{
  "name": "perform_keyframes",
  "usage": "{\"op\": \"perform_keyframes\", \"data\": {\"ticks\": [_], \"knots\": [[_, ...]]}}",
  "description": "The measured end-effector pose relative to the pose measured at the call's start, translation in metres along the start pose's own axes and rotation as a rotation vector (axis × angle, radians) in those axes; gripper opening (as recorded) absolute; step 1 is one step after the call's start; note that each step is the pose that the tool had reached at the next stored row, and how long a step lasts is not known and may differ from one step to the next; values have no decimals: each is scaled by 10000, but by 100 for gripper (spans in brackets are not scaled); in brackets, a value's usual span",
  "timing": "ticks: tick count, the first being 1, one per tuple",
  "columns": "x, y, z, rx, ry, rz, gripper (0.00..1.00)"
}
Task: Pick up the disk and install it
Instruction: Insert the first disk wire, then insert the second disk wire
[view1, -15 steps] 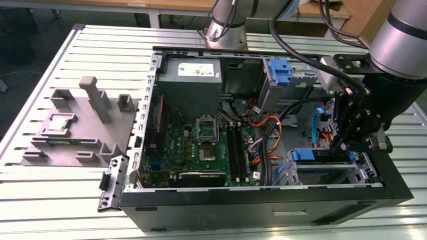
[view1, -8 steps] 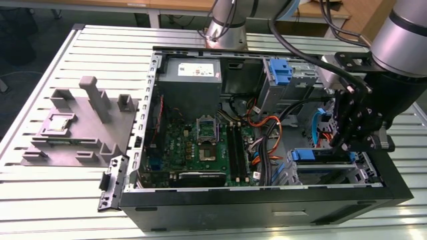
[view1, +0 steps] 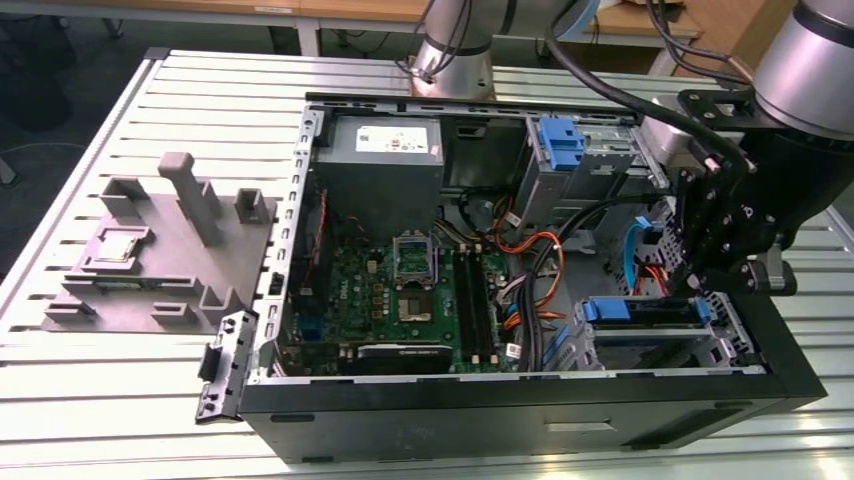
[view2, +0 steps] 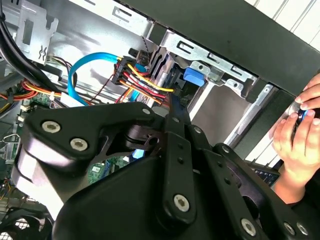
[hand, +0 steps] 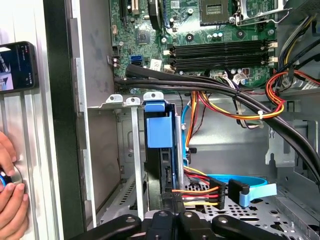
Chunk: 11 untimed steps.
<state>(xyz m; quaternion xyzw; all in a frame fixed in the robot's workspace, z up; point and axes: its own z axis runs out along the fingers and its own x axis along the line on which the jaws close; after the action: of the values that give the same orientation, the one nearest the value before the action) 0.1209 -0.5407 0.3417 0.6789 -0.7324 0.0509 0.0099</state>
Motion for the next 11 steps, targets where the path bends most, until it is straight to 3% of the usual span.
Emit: {"op": "perform_keyframes", "data": {"ticks": [1, 11], "knots": [[0, 0, -1, 0, 1, 0, 10], [0, 0, -6, 0, 2, 0, 10]]}}
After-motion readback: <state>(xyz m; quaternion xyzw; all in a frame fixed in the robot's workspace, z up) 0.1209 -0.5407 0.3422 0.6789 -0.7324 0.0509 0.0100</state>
